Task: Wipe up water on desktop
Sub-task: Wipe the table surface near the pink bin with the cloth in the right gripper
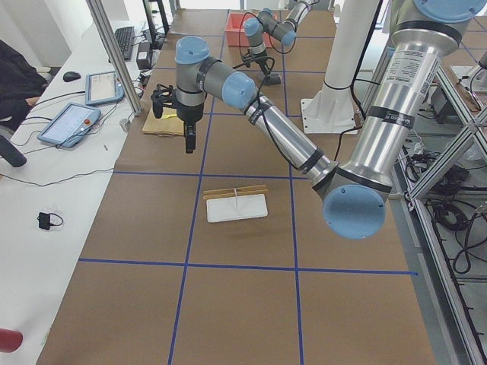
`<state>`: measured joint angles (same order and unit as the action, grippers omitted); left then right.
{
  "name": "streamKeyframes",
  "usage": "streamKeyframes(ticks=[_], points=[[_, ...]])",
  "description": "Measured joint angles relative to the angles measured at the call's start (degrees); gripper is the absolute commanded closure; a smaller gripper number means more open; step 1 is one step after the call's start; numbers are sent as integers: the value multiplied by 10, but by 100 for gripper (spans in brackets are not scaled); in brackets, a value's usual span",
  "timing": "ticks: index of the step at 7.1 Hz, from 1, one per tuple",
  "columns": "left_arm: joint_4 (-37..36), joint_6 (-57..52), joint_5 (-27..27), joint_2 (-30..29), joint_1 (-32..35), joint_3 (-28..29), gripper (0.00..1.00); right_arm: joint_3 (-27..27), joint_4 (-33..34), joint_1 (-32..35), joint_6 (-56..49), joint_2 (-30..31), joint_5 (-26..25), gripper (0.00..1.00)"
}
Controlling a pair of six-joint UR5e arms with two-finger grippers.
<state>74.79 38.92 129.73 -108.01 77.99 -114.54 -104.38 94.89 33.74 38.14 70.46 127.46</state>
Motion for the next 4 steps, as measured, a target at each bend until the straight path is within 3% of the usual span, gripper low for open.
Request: streamKeyframes(ticks=[4], points=[[0, 5, 1, -2, 0, -1, 2, 132, 0, 97, -100, -70, 6, 100]])
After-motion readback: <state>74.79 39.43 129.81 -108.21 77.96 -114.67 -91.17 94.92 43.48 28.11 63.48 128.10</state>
